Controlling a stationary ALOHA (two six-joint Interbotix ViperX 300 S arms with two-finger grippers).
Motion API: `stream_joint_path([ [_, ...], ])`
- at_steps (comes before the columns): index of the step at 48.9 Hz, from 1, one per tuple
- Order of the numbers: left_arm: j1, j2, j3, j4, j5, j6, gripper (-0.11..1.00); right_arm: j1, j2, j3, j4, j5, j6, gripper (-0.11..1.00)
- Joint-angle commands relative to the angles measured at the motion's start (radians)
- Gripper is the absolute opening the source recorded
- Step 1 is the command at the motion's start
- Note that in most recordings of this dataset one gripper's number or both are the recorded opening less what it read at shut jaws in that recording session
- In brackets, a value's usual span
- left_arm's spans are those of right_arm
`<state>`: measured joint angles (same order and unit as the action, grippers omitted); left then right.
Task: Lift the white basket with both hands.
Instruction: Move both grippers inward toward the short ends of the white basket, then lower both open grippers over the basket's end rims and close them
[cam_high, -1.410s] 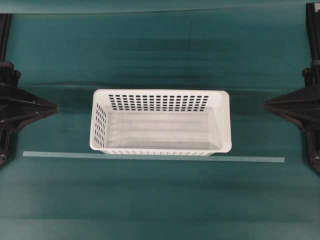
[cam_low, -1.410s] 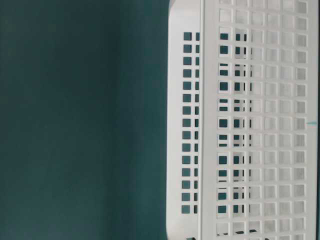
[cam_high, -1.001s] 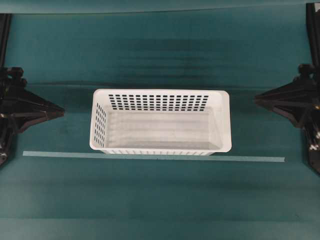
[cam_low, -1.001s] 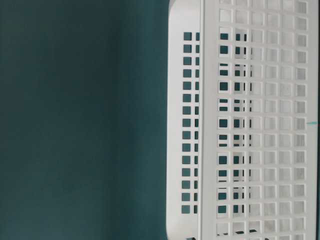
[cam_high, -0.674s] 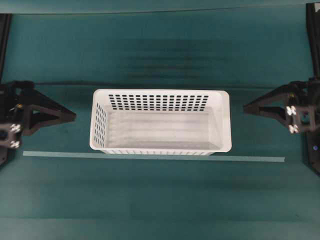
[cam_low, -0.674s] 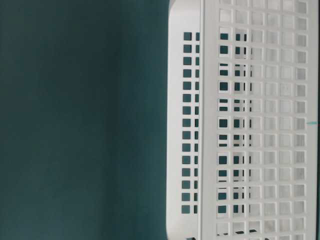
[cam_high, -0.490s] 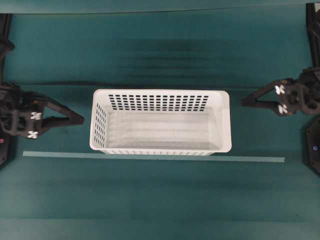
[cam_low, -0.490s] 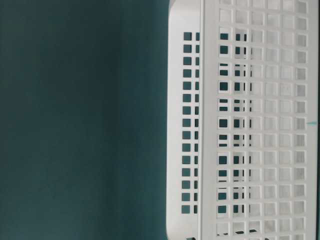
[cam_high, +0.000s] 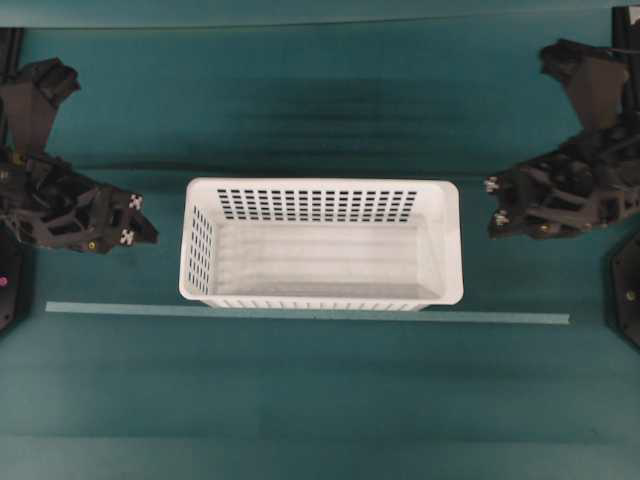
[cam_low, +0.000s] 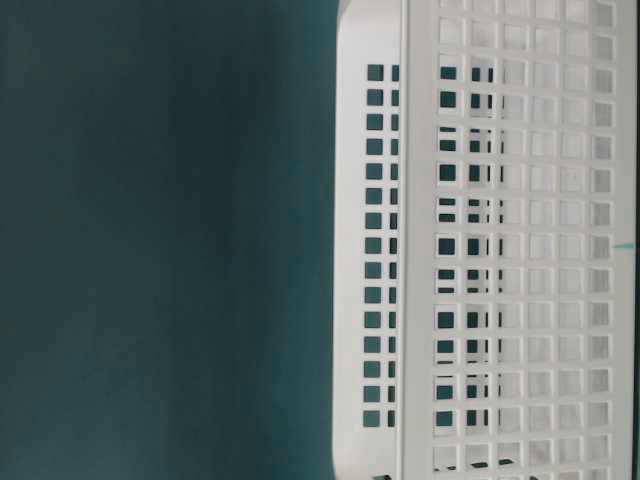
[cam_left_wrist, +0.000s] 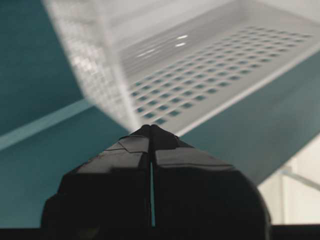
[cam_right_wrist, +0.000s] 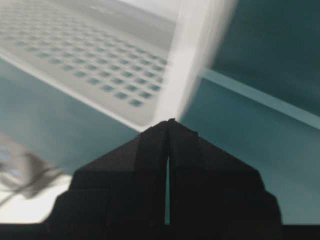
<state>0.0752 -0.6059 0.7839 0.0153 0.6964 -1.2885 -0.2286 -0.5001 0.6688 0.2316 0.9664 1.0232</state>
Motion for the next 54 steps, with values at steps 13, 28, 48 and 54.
stream_joint_path([
  [13,0.021,0.074,-0.064,0.003,0.067,-0.095,-0.04,0.034,0.192,-0.183,-0.124,0.206,0.098,0.02],
  [28,0.021,0.104,-0.083,0.005,0.071,-0.087,-0.04,0.038,0.202,-0.17,-0.121,0.199,0.101,0.02],
  [48,0.018,0.106,-0.089,0.005,0.058,-0.031,0.02,0.043,0.184,-0.135,-0.11,0.081,0.106,0.22],
  [54,0.018,0.107,-0.089,0.005,0.055,0.005,0.13,0.041,0.186,-0.129,-0.092,0.077,0.106,0.4],
])
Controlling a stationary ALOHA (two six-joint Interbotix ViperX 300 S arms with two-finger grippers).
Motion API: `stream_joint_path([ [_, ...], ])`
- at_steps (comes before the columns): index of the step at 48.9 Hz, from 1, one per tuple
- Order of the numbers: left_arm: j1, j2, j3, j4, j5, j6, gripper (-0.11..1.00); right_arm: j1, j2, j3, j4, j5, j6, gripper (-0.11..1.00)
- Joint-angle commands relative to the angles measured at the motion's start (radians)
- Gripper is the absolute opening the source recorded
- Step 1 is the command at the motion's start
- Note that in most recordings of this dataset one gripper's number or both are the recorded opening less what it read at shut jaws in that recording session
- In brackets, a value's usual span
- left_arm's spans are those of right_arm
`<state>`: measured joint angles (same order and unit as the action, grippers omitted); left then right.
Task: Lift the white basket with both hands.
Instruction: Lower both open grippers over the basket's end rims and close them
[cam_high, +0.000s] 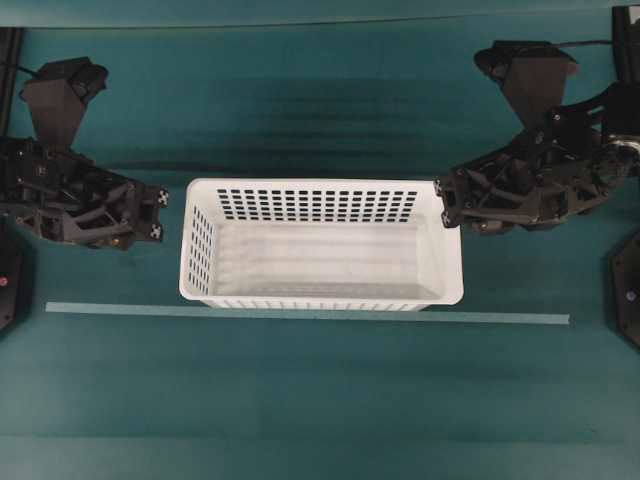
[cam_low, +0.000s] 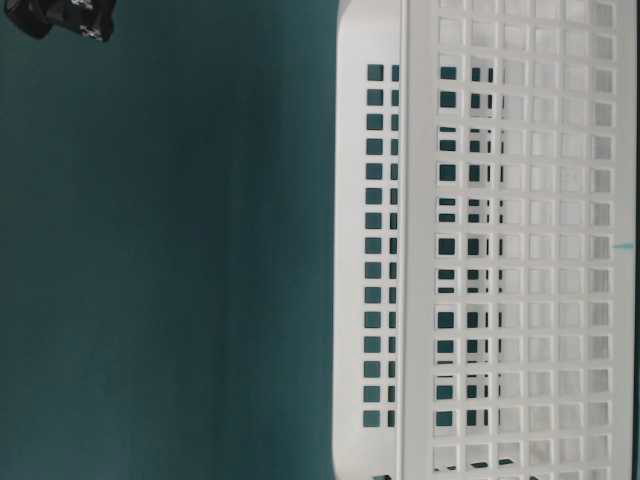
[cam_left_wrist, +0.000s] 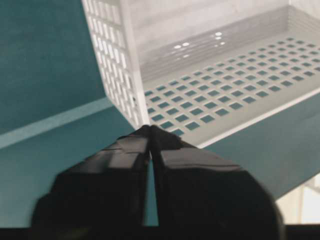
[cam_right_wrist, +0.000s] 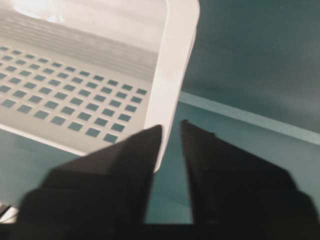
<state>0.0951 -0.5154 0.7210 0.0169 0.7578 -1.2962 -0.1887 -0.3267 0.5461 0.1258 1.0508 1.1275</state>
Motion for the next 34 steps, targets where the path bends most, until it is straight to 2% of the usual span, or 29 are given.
stream_joint_path([
  [1,-0.002,0.017,-0.028,0.005,-0.006,0.015,0.17,0.002,0.012,-0.003,0.015,-0.008,0.002,0.43],
  [4,0.0,0.02,-0.028,0.005,-0.008,0.018,0.29,0.002,0.021,0.0,0.021,-0.017,0.002,0.56],
  [12,0.002,0.038,-0.034,0.003,-0.009,0.015,0.78,0.002,0.069,-0.009,0.025,-0.031,0.003,0.84],
  [17,0.006,0.063,-0.046,0.003,-0.012,0.009,0.97,0.002,0.107,-0.031,0.025,-0.023,0.014,0.9],
  [26,0.009,0.149,-0.074,0.005,-0.014,0.011,0.92,0.003,0.153,-0.049,0.025,-0.02,0.074,0.9],
  [34,0.011,0.213,-0.091,0.005,-0.014,0.012,0.92,0.003,0.155,-0.032,0.025,-0.026,0.086,0.9],
])
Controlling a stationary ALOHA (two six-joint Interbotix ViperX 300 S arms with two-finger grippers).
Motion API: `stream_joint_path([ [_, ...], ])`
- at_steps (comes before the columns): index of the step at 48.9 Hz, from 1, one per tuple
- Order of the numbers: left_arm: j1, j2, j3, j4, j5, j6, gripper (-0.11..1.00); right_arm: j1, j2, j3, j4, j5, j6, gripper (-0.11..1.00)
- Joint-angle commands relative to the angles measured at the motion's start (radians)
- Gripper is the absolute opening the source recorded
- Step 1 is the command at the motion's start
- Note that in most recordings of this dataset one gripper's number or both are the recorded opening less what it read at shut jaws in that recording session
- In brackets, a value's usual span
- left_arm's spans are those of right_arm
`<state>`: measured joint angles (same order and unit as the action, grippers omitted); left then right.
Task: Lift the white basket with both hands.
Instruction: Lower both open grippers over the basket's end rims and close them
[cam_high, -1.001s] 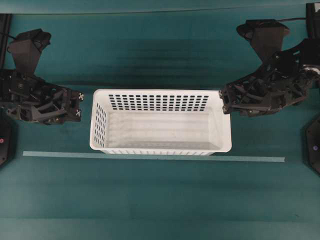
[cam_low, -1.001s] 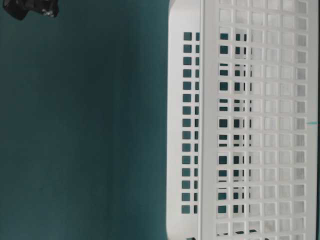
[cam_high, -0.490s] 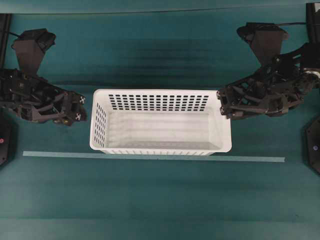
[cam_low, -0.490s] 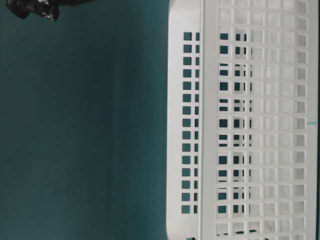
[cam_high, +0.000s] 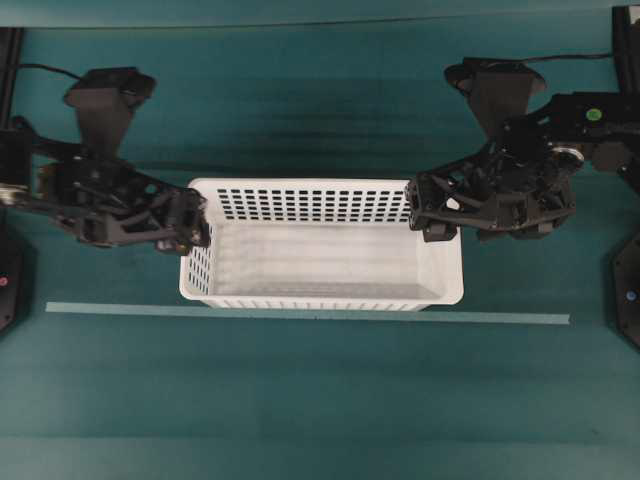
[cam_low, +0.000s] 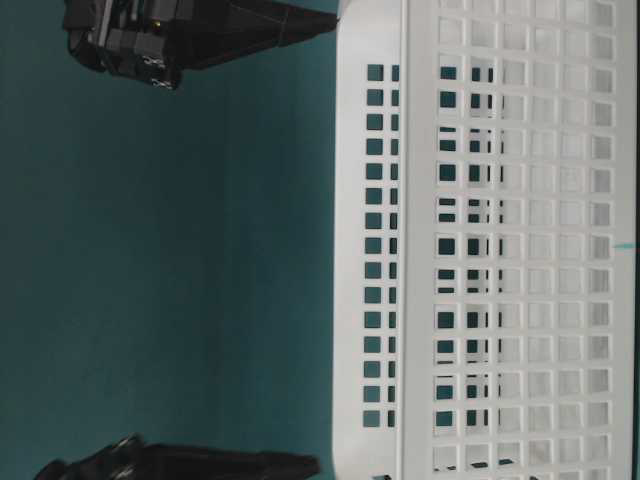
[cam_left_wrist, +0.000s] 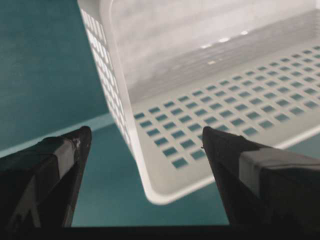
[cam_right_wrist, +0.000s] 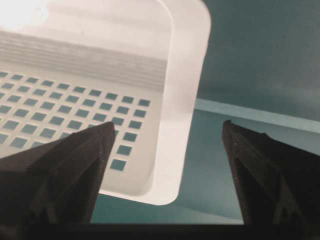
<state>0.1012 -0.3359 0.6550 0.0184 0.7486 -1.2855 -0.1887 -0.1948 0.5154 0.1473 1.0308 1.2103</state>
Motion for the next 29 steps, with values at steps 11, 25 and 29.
stream_joint_path([
  [11,0.005,0.101,-0.011,0.002,-0.008,-0.006,0.92,0.021,0.061,0.031,0.003,-0.075,0.031,0.9],
  [25,0.005,0.206,-0.002,0.003,-0.092,-0.005,0.92,0.043,0.143,0.084,0.0,-0.164,0.043,0.9],
  [29,0.003,0.232,-0.002,0.002,-0.107,-0.003,0.92,0.04,0.149,0.094,-0.006,-0.183,0.043,0.9],
])
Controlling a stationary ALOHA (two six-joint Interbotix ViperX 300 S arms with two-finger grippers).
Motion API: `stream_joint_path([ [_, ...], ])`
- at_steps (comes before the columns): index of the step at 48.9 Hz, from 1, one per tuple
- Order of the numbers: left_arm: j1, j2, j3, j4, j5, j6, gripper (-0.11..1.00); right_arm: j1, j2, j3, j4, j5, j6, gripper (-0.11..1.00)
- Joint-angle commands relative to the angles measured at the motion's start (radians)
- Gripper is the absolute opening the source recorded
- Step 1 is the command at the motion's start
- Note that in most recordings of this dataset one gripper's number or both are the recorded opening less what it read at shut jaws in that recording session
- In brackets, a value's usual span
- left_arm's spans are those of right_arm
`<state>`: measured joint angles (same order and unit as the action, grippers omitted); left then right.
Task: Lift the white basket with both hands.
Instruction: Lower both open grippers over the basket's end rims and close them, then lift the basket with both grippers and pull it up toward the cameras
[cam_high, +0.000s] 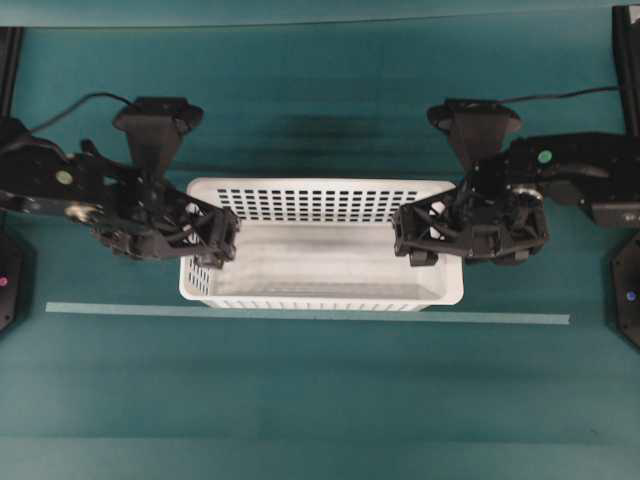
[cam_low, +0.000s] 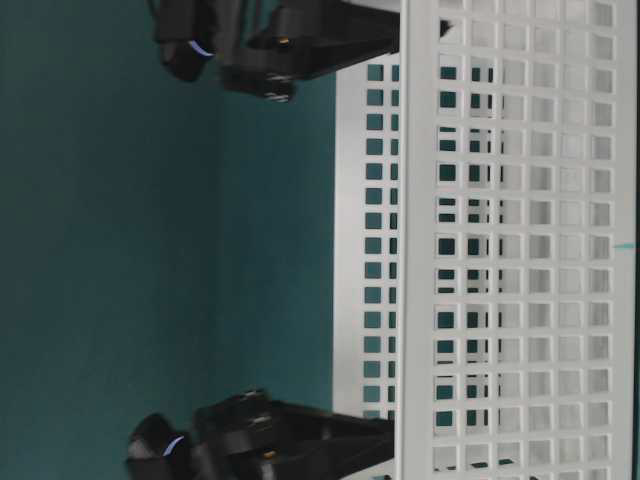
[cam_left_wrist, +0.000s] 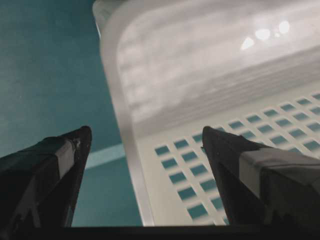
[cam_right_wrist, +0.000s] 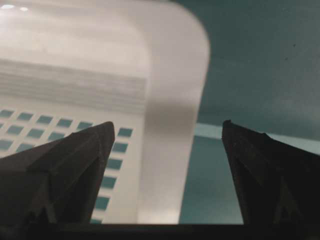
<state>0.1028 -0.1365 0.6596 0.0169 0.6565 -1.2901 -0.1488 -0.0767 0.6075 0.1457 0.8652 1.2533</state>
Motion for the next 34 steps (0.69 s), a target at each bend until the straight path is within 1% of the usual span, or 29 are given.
stream_joint_path([
  [1,0.003,0.038,-0.006,0.003,-0.025,0.003,0.92,0.0,0.031,0.005,-0.005,-0.021,0.0,0.9],
  [8,0.003,0.054,0.0,0.005,-0.052,0.002,0.92,-0.002,0.032,0.011,-0.005,-0.052,0.002,0.9],
  [34,0.003,0.057,0.02,0.003,-0.071,0.002,0.91,-0.003,0.057,0.02,-0.005,-0.1,0.002,0.9],
])
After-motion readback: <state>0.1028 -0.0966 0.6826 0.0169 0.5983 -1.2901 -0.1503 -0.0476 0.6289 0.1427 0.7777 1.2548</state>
